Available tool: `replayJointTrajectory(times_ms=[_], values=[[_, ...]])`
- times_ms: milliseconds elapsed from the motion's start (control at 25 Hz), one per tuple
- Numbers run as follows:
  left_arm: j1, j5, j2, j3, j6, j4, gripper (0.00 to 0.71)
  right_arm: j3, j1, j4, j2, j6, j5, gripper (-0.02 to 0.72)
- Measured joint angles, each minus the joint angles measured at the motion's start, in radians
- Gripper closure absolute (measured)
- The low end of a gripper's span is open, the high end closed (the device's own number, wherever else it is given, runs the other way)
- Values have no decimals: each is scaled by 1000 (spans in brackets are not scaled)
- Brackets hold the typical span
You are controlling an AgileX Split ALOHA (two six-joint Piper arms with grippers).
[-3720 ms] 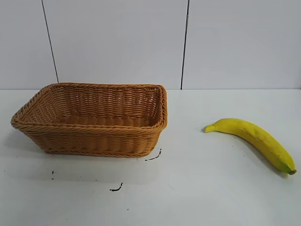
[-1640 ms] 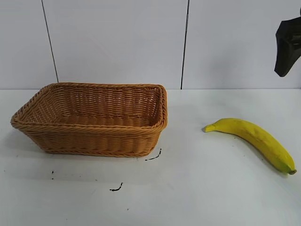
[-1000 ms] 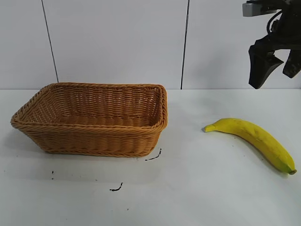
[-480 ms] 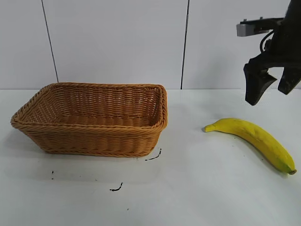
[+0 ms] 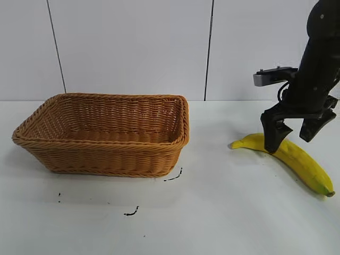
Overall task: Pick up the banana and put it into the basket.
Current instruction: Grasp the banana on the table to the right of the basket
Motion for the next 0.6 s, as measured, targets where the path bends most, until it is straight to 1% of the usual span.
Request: replayJointTrajectory(times_ms=[200,600], values=[[0,0,0,0,0,0,15,0,0,0,6,0,-18,8],[0,0,0,0,0,0,15,0,0,0,24,0,-15,10]])
